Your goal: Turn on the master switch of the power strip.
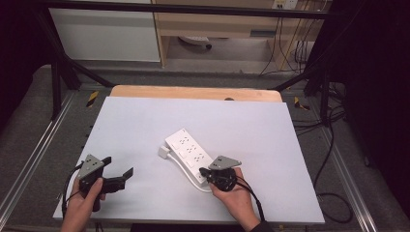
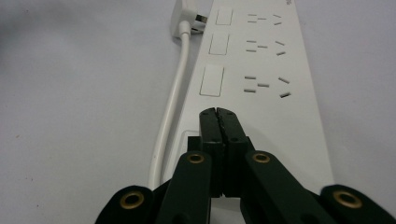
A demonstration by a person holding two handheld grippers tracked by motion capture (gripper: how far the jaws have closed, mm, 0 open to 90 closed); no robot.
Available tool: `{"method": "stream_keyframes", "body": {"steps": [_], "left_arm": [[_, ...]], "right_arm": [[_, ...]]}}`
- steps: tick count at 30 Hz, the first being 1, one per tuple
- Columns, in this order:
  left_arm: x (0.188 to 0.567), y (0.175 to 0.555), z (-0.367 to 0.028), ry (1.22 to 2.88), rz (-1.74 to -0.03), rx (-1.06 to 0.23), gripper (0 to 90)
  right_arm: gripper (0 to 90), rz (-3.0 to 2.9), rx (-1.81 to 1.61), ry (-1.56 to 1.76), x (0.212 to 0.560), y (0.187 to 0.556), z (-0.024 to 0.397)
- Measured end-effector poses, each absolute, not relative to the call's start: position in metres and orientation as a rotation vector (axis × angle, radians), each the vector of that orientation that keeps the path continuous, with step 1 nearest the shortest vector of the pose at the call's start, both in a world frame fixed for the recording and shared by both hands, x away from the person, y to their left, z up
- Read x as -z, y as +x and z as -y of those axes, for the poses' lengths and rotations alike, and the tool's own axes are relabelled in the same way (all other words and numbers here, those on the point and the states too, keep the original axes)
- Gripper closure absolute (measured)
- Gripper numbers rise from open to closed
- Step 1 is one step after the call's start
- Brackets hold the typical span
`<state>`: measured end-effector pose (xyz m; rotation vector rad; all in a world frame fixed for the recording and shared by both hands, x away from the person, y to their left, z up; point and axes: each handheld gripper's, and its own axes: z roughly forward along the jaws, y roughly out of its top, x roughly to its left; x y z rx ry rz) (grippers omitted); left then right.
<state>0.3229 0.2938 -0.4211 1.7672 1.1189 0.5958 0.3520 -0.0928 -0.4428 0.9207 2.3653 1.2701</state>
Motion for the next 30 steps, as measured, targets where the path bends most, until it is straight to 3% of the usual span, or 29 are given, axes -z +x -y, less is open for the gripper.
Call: {"method": "stream_keyframes", "body": {"steps": [30], "left_arm": [[0.420,0.323,-0.295,1.756,-1.129,-0.609,6.4]], "right_arm": [[90.0,-2.292,-1.382,0.945,0.426,0.360,0.104]]}}
